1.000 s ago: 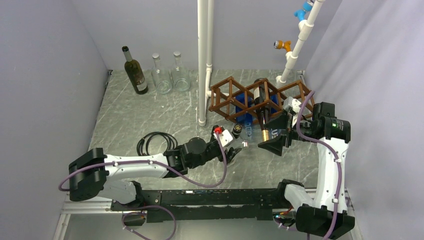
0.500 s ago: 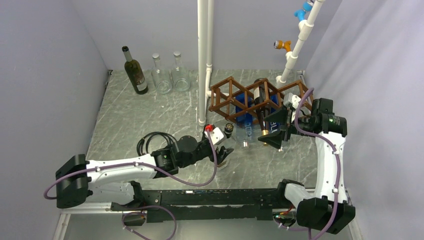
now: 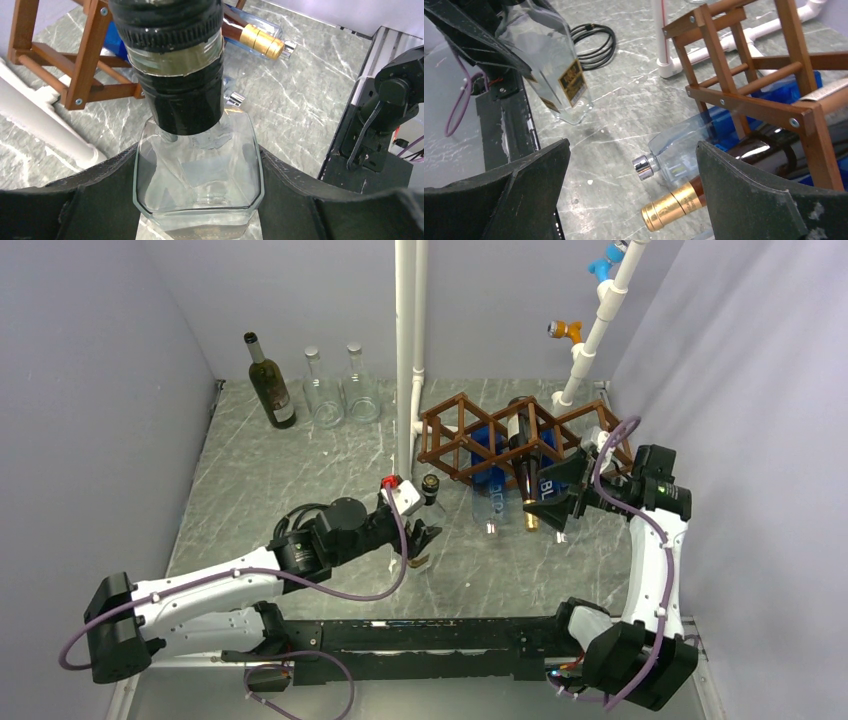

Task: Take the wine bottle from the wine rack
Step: Place the wine bottle at the center of the board.

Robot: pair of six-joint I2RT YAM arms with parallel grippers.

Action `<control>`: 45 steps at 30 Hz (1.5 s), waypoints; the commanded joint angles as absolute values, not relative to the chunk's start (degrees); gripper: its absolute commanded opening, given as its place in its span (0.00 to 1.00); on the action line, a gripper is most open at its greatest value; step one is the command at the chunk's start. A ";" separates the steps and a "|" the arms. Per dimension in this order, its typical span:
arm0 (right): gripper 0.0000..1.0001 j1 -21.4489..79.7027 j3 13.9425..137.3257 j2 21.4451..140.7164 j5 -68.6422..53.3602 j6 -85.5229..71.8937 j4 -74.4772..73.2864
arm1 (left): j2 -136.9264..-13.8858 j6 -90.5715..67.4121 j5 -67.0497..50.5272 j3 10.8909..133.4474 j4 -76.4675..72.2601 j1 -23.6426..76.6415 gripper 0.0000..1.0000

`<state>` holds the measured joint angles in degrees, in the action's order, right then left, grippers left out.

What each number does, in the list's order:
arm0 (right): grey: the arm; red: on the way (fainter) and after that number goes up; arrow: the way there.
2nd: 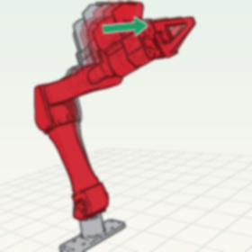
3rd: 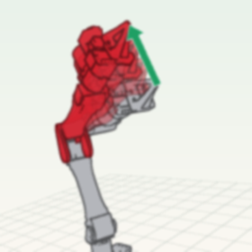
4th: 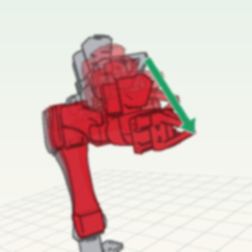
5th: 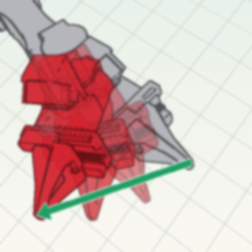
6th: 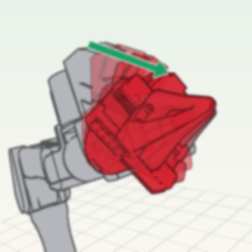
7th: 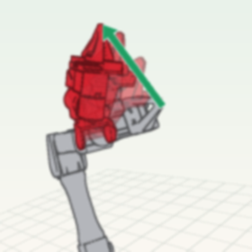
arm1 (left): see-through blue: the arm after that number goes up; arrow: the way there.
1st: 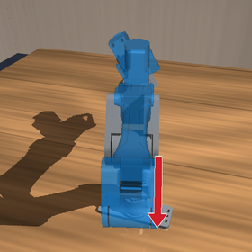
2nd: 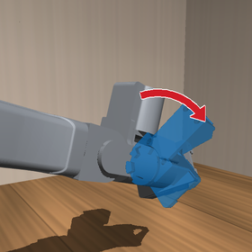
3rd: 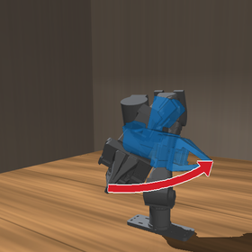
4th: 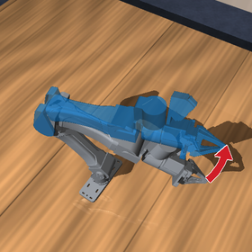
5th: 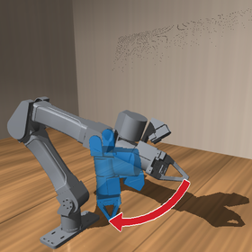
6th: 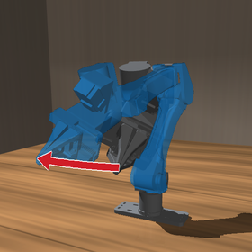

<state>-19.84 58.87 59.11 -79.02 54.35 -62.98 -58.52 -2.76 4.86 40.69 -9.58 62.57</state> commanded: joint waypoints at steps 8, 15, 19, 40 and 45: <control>1.00 -25.10 52.00 55.17 -83.69 44.24 -48.23 | -49.50 -4.31 3.14 44.06 -6.77 57.23 0.00; 1.00 -25.01 51.95 54.70 -82.27 45.97 -49.92 | -46.07 -5.18 3.47 43.84 -3.03 52.61 0.00; 1.00 -25.04 51.86 54.34 -81.10 46.90 -50.70 | -45.00 -5.27 3.24 44.03 -2.00 49.87 0.00; 1.00 -23.99 50.84 53.66 -77.84 42.35 -46.73 | -42.16 -4.84 5.75 44.06 1.50 42.40 0.00; 1.00 -23.82 50.46 53.31 -77.07 40.61 -45.26 | -40.69 -4.62 8.42 43.34 1.07 40.14 0.00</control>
<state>-24.14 50.78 54.41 -77.12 41.85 -48.56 -43.88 -4.21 5.45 40.69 8.93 41.95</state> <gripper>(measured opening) 0.993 0.720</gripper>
